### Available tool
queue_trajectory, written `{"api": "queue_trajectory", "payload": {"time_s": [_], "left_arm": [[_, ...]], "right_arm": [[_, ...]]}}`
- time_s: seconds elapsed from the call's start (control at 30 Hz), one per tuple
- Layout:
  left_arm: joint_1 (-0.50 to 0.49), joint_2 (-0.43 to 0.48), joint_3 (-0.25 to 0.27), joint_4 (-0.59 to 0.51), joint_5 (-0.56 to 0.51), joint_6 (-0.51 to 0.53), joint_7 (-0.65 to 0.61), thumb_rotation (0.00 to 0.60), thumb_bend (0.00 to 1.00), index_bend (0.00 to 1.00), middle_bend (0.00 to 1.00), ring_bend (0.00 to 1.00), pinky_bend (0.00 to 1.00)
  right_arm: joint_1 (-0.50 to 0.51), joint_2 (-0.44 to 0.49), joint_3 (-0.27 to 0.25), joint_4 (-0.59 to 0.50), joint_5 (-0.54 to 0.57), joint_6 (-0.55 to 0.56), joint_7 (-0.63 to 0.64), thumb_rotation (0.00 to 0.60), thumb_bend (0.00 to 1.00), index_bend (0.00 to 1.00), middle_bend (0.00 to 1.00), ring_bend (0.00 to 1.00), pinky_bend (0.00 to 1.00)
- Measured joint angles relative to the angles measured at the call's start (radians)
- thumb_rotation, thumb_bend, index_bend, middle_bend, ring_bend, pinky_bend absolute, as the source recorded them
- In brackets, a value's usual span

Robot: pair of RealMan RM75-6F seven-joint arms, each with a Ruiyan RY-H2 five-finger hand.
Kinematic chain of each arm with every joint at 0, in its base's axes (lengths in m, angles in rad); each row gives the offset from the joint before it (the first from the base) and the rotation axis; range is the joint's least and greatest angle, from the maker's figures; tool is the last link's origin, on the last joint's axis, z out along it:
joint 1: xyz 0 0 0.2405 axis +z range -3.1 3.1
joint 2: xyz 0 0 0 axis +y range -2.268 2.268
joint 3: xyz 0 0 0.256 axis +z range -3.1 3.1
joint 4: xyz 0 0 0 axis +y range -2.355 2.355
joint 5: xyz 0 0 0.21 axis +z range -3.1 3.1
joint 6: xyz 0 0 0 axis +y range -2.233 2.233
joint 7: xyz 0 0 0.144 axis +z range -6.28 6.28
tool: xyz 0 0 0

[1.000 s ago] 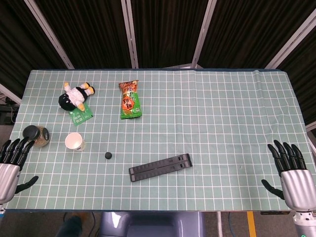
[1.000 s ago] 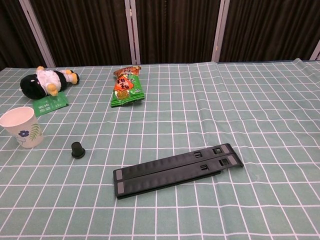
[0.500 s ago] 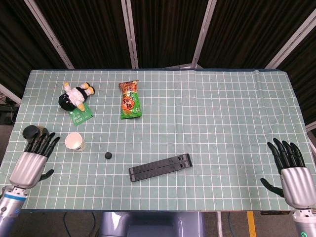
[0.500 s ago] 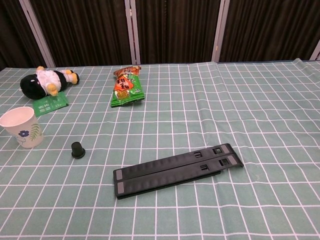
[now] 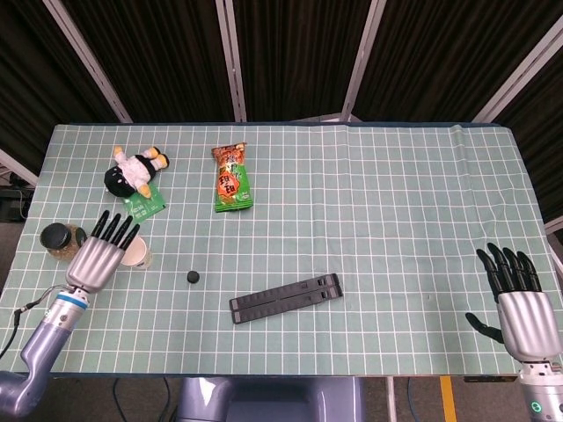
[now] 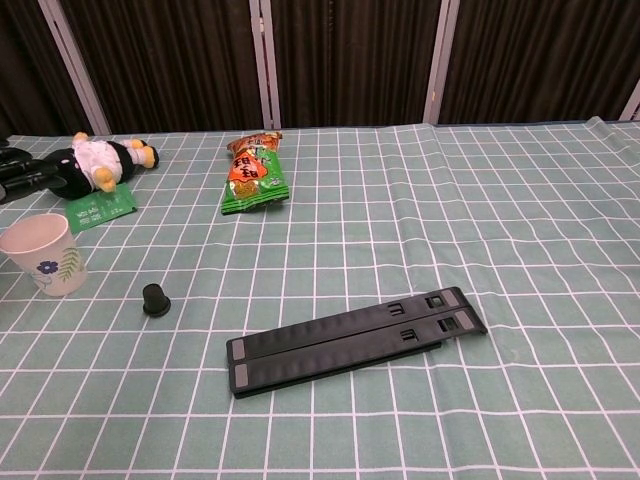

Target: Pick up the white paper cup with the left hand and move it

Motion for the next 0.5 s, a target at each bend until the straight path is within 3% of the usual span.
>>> {"api": "queue_trajectory", "payload": {"time_s": [0.2,0.43,0.5], "left_arm": [[-0.044,-0.045,0.024,0.096,0.055,-0.003,-0.091,0.600,0.00,0.00,0.00,0.00,0.00],[-0.069,-0.085,0.057,0.157,0.077,-0.011,-0.100,0.600,0.00,0.01,0.00,0.00,0.00],[-0.074,-0.101,0.058,0.174,0.075,-0.012,-0.099,0.600,0.00,0.08,0.03,0.01,0.04]], "right_arm": [[0.002,-0.008,0.000,0.001,0.006,-0.004,-0.018,0.600,0.00,0.00,0.00,0.00,0.00],[0.003,-0.015,0.004,0.010,0.012,0.000,-0.034,0.600,0.00,0.00,0.00,0.00,0.00],[0.003,-0.015,0.004,0.011,0.014,0.000,-0.035,0.600,0.00,0.00,0.00,0.00,0.00]]}}
